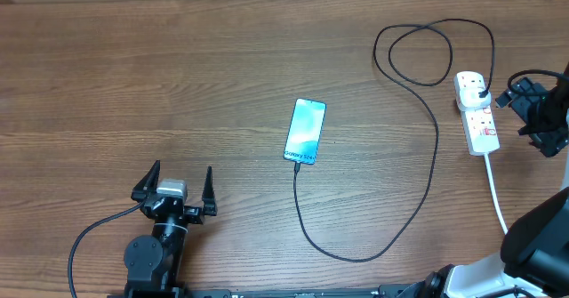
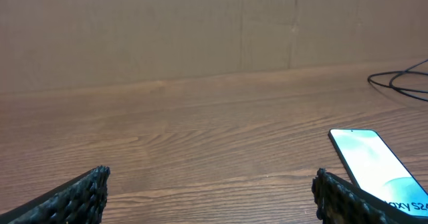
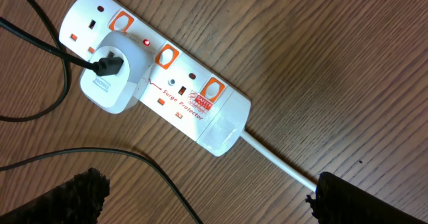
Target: Plug charger to phone and switch on socket
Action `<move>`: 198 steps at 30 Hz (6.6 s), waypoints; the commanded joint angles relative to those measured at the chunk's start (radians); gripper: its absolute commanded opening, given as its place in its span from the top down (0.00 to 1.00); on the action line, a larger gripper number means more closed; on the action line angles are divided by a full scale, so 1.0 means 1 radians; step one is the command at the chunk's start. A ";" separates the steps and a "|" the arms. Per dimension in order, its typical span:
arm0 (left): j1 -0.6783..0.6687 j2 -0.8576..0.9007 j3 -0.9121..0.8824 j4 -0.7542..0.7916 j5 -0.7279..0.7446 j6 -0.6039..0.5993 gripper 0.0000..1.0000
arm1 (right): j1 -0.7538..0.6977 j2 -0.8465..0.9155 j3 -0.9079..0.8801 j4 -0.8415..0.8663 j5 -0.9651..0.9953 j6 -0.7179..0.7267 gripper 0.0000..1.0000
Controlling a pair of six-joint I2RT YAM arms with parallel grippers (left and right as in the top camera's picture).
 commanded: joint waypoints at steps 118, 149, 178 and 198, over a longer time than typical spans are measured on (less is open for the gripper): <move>0.009 -0.011 -0.003 -0.002 -0.012 0.016 0.00 | 0.517 -0.383 -0.796 0.825 -0.154 -0.116 0.00; 0.009 -0.011 -0.003 -0.002 -0.011 0.016 0.01 | 0.517 -0.388 -1.105 1.315 -0.184 -0.136 0.00; 0.009 -0.011 -0.003 -0.002 -0.011 0.016 0.00 | 0.518 -0.486 -1.426 1.642 -0.185 -0.132 0.00; 0.009 -0.011 -0.003 -0.002 -0.011 0.016 0.00 | 0.518 -0.705 -1.447 1.471 -0.181 -0.136 0.00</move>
